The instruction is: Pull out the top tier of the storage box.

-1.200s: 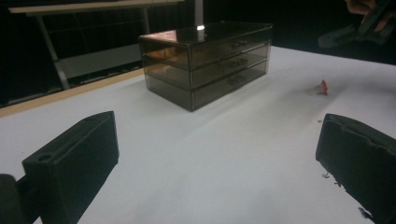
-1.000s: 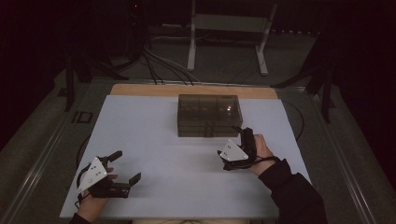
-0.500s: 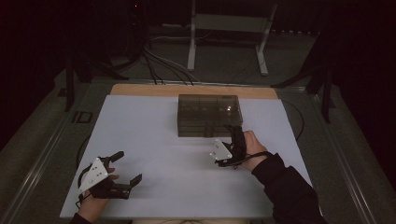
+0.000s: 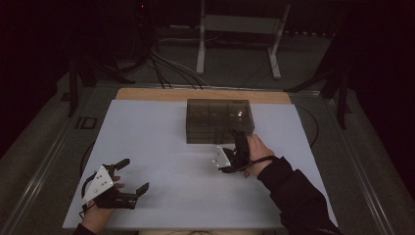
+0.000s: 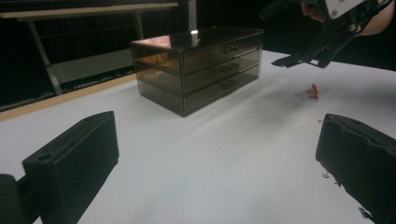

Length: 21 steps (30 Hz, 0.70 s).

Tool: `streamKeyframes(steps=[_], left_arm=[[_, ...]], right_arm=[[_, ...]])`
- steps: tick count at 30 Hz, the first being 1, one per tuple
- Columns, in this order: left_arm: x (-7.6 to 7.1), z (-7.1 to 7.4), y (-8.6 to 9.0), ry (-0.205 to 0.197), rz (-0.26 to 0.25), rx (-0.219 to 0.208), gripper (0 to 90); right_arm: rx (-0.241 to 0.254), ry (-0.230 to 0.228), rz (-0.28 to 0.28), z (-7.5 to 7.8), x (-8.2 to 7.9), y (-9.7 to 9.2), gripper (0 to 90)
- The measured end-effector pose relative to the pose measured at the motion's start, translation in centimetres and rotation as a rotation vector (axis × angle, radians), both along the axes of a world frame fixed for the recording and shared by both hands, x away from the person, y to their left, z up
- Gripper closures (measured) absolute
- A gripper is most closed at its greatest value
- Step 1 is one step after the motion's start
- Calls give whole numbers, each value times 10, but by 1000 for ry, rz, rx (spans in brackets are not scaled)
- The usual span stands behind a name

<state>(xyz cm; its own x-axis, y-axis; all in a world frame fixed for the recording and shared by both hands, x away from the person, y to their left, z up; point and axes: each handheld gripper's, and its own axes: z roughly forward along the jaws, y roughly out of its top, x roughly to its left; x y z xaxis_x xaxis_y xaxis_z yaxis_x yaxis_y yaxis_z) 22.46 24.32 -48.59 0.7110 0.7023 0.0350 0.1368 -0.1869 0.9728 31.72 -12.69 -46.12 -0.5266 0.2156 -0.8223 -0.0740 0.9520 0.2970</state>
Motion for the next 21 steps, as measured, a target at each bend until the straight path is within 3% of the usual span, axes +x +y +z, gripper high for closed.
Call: streamKeyframes(steps=[13,21], left_arm=[[0,0,-1,-2,-2,4,2],[0,0,-1,-1,-5,2,2]], right_arm=[[-143,-70,-34,-12,9,16,214],[-188,-166,-67,-21,15,22,372]])
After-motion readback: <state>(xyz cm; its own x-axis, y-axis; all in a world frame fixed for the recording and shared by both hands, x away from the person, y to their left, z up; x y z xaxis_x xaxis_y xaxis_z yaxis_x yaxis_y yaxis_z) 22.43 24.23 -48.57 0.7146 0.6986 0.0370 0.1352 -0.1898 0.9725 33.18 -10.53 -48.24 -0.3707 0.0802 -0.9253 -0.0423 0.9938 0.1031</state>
